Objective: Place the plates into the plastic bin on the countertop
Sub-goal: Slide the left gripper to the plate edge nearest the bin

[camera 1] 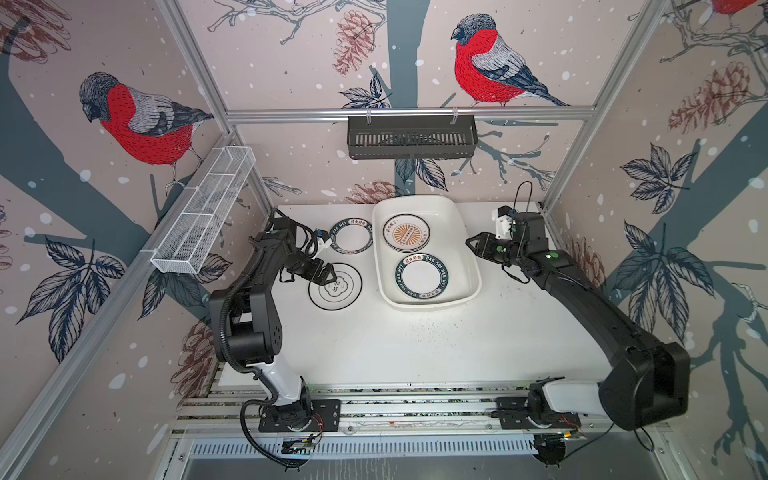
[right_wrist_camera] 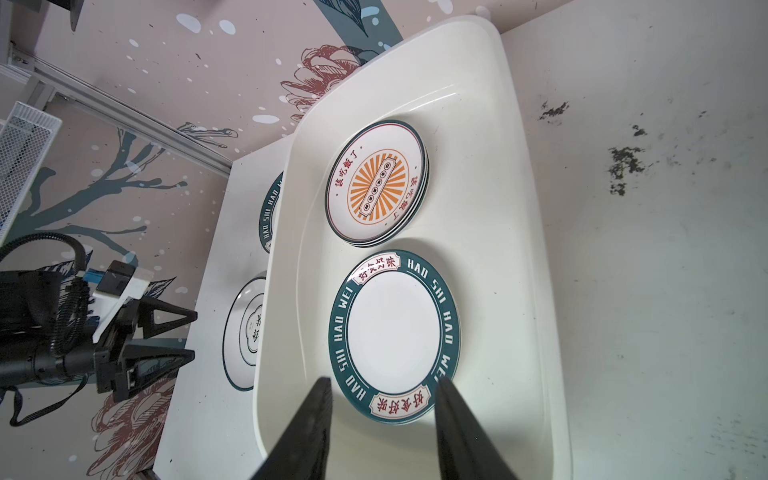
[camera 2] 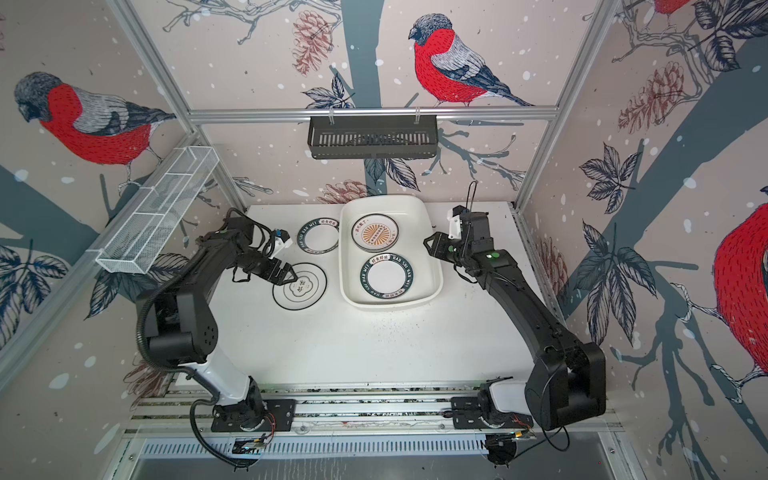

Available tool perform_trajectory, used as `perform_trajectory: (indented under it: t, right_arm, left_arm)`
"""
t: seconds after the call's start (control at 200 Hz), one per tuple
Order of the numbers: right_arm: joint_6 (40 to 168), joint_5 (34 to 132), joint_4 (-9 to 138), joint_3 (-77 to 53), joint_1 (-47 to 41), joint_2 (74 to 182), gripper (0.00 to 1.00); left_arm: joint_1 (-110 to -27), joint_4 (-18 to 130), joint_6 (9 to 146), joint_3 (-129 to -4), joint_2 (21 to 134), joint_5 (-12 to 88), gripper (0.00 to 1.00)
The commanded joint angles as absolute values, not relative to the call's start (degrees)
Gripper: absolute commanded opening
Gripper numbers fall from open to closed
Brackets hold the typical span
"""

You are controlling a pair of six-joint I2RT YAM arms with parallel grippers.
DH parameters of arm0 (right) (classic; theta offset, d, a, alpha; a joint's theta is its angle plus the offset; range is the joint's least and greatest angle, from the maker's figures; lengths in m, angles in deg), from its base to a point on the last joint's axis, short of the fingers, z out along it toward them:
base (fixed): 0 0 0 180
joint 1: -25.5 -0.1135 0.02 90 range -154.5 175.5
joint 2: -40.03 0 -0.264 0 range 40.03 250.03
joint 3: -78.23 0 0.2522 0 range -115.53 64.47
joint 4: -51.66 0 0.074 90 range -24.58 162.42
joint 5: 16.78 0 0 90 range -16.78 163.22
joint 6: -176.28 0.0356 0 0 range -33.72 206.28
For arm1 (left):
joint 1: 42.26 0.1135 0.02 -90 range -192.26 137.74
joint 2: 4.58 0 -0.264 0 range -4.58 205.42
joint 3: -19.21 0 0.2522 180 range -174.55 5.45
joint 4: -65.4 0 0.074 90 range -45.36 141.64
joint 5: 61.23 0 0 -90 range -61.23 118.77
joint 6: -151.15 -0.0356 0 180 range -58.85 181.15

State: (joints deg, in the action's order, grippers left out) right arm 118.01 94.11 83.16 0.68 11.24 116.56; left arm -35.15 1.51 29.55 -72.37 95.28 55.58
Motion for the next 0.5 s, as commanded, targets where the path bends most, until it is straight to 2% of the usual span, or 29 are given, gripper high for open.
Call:
perform_trajectory:
  t: [0.0, 0.495]
  right_arm:
    - [118.9, 94.8, 80.9, 0.8, 11.2, 115.9, 0.42]
    - [117.5, 97.0, 80.5, 3.3, 11.2, 115.3, 0.41]
  left_arm:
    - [-34.8, 4.1, 35.2, -74.0, 96.9, 57.7, 0.97]
    - [-31.0, 9.5, 40.1, -75.2, 102.7, 61.0, 0.92]
